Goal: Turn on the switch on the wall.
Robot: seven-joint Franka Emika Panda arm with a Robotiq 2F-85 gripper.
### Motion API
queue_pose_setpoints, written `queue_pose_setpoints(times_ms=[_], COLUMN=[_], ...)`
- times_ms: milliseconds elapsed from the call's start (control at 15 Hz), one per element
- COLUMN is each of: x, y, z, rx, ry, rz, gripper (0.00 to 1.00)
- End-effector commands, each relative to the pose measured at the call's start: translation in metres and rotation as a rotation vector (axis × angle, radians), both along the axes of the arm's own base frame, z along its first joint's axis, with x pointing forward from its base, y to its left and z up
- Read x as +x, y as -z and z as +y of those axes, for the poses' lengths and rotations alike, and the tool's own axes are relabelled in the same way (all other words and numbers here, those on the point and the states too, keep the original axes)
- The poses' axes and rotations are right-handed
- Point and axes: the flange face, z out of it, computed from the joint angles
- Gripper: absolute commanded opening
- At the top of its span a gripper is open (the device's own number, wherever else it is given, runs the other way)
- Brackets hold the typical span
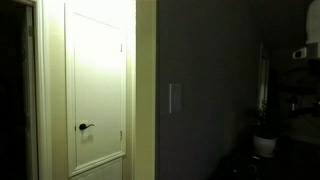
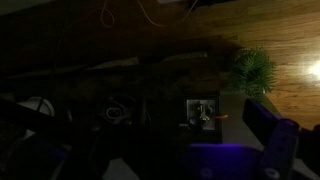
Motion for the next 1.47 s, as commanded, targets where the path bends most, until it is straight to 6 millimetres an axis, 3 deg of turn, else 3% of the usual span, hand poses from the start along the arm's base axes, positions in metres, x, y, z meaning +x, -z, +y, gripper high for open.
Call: queue_pose_setpoints(times_ms=[0,467,667,1000,1400], x=[0.0,0.0,0.011,0.05,0.1], y=[-0.001,-0.001,0.001,0.003,0.006], z=[0.0,0.0,0.012,0.051,0.088], rx=[0.001,0.0,0.005,0.018,0.086], ry=[0.0,0.0,-0.011,-0.061,-0.004], rz=[0.001,0.001,-0.001,-0.029,-0.129], gripper=[1.0,1.0,1.0,1.0,1.0])
